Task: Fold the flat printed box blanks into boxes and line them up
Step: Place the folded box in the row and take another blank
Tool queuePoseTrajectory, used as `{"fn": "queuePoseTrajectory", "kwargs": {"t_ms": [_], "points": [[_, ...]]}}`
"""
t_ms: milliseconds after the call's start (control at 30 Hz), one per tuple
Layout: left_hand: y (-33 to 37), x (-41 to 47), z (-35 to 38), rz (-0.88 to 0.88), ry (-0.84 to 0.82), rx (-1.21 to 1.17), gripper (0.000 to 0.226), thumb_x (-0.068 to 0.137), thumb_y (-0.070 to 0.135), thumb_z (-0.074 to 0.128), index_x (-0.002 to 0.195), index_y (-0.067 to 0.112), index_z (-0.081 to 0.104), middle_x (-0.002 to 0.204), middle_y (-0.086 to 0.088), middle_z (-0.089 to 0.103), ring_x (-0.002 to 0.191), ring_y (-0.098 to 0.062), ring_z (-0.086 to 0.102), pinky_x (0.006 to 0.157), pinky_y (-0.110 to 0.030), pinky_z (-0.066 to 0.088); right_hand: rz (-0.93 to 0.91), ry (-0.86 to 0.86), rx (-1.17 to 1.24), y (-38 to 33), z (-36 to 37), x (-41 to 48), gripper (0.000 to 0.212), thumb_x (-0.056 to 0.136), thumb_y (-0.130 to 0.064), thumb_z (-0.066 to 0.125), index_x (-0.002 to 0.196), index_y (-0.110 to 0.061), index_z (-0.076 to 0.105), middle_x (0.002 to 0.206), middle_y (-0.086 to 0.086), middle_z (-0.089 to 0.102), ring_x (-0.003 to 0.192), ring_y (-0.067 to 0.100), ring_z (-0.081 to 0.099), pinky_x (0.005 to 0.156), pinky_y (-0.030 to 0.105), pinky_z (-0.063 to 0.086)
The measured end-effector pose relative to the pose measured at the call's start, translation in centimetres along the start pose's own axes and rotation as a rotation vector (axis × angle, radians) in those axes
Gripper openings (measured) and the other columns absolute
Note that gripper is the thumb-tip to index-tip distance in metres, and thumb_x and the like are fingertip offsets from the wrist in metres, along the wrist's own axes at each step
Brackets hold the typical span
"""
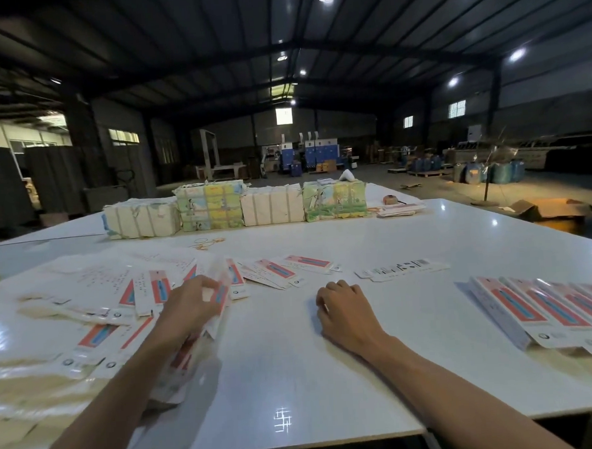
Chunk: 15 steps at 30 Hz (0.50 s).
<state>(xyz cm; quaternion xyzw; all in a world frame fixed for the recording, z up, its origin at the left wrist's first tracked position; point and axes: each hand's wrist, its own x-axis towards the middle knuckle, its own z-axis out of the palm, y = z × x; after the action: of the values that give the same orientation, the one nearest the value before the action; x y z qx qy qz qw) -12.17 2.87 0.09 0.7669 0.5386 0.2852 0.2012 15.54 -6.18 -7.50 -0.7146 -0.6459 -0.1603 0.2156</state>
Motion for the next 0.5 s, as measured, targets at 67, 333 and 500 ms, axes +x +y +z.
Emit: {"fn": "queuePoseTrajectory", "kwargs": {"t_ms": [67,333,500], "points": [[1.2,-0.7,0.4,0.094,0.03,-0.152,0.04,0.097,0.025,0.075,0.135,0.023,0.063,0.135,0.004,0.057,0.095,-0.01,0.064,0.075,-0.031,0.051,0.017,0.078,0.174,-0.6,-0.2,0.1,0.018,0.104,-0.022,0.049,0.112,-0.019,0.065,0.106,-0.003,0.067,0.105,0.02,0.057,0.091,0.035,0.039],[6.3,-4.3,5.9,0.172,-0.454,-0.498,0.062,0.085,0.006,0.076,0.127,0.034,0.041,0.145,-0.002,0.055,0.12,-0.019,0.064,0.085,-0.03,0.063,0.478,0.097,1.361,-1.4,-1.8,0.9,0.044,0.104,-0.033,0.066,0.139,-0.036,0.039,0.092,0.0,0.079,0.089,0.017,0.076,0.077,0.025,0.059],[8.2,-2.4,8.2,-0.122,-0.481,-0.784,0.061,0.099,0.03,0.073,0.145,0.029,0.033,0.128,-0.016,0.067,0.112,-0.03,0.071,0.092,-0.047,0.063,0.496,0.073,1.474,-0.1,-1.8,1.1,0.053,0.1,-0.015,0.071,0.138,-0.037,0.042,0.096,0.013,0.081,0.092,0.03,0.079,0.092,0.047,0.063]]}}
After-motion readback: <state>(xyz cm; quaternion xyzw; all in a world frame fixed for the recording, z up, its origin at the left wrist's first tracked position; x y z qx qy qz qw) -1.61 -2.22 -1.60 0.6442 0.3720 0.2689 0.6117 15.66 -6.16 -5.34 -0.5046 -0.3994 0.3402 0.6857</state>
